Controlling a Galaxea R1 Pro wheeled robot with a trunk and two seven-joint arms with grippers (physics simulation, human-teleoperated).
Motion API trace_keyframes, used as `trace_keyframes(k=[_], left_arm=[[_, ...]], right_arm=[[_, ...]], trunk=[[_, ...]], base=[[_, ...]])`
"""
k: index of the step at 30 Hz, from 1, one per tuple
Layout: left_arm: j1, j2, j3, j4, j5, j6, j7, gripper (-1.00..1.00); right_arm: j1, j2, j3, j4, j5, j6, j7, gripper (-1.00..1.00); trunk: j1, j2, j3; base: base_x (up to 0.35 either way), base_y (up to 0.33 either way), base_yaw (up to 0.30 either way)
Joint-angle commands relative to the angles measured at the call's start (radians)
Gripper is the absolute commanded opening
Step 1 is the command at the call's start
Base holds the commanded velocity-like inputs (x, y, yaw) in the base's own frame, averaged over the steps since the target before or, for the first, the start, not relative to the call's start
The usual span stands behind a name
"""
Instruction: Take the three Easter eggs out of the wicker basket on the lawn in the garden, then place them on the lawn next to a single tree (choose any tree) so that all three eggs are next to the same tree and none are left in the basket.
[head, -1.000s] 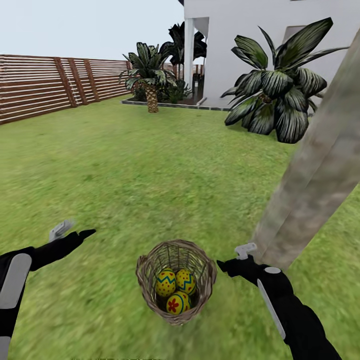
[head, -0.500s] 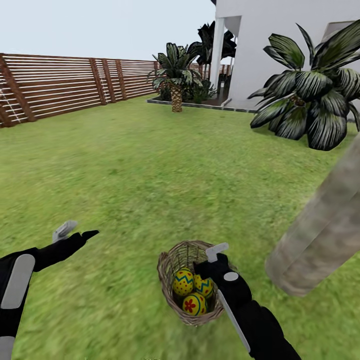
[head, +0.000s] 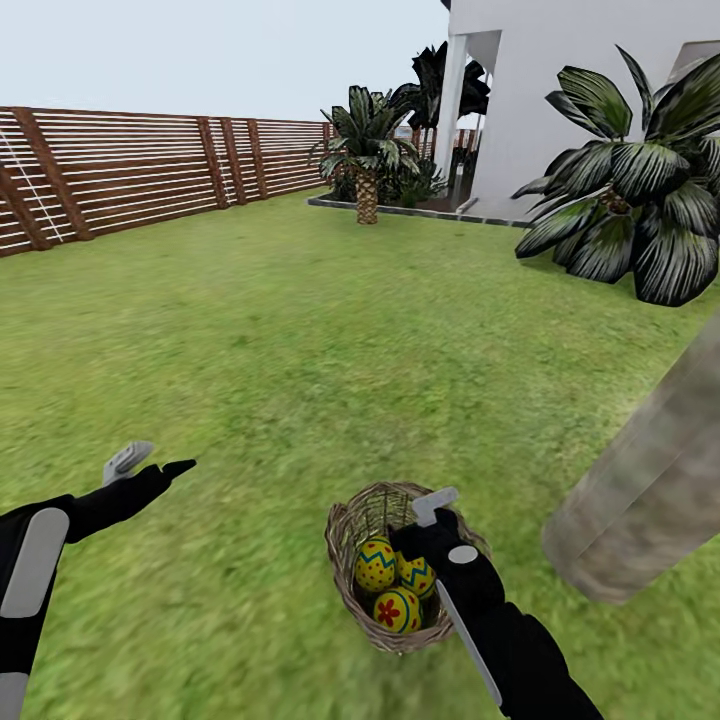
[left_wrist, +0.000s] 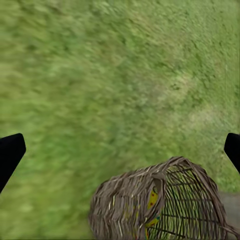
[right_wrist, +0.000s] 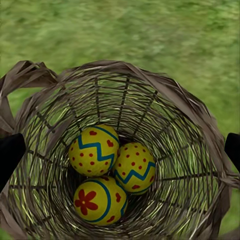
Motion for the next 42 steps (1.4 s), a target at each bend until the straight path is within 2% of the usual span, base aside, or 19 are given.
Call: trace_keyframes(k=[1, 7, 12, 16, 20, 21, 25, 27, 29, 32, 34, 35, 41, 42], left_arm=[[-0.001, 0.002, 0.002, 0.0, -0.009, 0.004, -0.01, 1.0], [-0.001, 0.01, 0.003, 0.001, -0.009, 0.009, -0.011, 1.0], [-0.001, 0.006, 0.0, -0.006, -0.007, 0.01, -0.012, 1.0], [-0.001, 0.004, -0.003, -0.011, -0.007, 0.009, -0.011, 1.0], [-0.001, 0.006, -0.064, -0.013, -0.007, 0.004, -0.011, 1.0], [-0.001, 0.004, -0.086, -0.014, -0.007, 0.003, -0.011, 1.0], [-0.001, 0.003, -0.1, -0.014, -0.007, 0.002, -0.011, 1.0], [-0.001, 0.003, -0.103, -0.014, -0.007, 0.001, -0.011, 1.0], [-0.001, 0.001, -0.104, -0.014, -0.007, 0.001, -0.011, 1.0], [-0.001, 0.001, -0.105, -0.014, -0.007, 0.001, -0.011, 1.0], [-0.001, 0.002, -0.105, -0.014, -0.007, 0.001, -0.011, 1.0], [-0.001, 0.002, -0.105, -0.014, -0.007, 0.001, -0.011, 1.0], [-0.001, 0.002, -0.105, -0.013, -0.007, 0.001, -0.011, 1.0], [-0.001, 0.002, -0.105, -0.013, -0.007, 0.001, -0.011, 1.0]], right_arm=[[-0.001, -0.001, 0.001, 0.0, 0.005, 0.006, -0.002, 1.0], [-0.001, -0.003, -0.001, 0.011, 0.003, 0.017, -0.001, 1.0], [-0.01, 0.004, -0.004, 0.031, 0.004, 0.189, 0.001, 1.0], [-0.052, 0.005, -0.004, 0.076, -0.004, 0.221, 0.005, 1.0], [-0.073, 0.006, -0.005, 0.089, -0.002, 0.231, 0.007, 1.0], [-0.094, 0.007, -0.005, 0.076, -0.003, 0.247, 0.006, 1.0], [-0.17, 0.011, -0.005, 0.101, -0.016, 0.295, 0.008, 1.0], [-0.213, 0.023, -0.005, 0.132, -0.035, 0.304, 0.008, 1.0], [-0.255, 0.045, -0.005, 0.184, -0.043, 0.305, 0.006, 1.0], [-0.35, 0.081, -0.005, 0.353, -0.05, 0.293, 0.006, 1.0], [-0.408, 0.101, -0.005, 0.485, -0.052, 0.258, 0.006, 1.0], [-0.421, 0.106, -0.005, 0.525, -0.052, 0.241, 0.006, 1.0], [-0.442, 0.11, -0.005, 0.618, -0.055, 0.225, 0.004, 1.0], [-0.454, 0.11, -0.005, 0.665, -0.055, 0.224, 0.005, 1.0]], trunk=[[0.0, 0.0, -0.001], [0.0, 0.0, -0.001], [0.0, 0.0, -0.001], [0.0, 0.0, -0.001], [0.0, 0.0, -0.001], [0.0, 0.0, -0.001], [0.0, 0.0, -0.001], [0.0, 0.0, -0.001], [0.0, 0.0, -0.001], [0.0, 0.0, -0.001], [0.0, 0.0, -0.001], [0.0, 0.0, -0.001], [0.0, 0.0, -0.001], [0.0, 0.0, -0.001]], base=[[0.0, 0.0, 0.0], [0.0, 0.0, 0.0], [0.0, 0.0, 0.0], [0.0, 0.0, 0.0], [0.0, 0.0, 0.0], [0.0, 0.0, 0.0], [0.0, 0.0, 0.0], [0.0, 0.0, 0.0], [0.0, 0.0, 0.0], [0.0, 0.0, 0.0], [0.0, 0.0, 0.0], [0.0, 0.0, 0.0], [0.0, 0.0, 0.0], [0.0, 0.0, 0.0]])
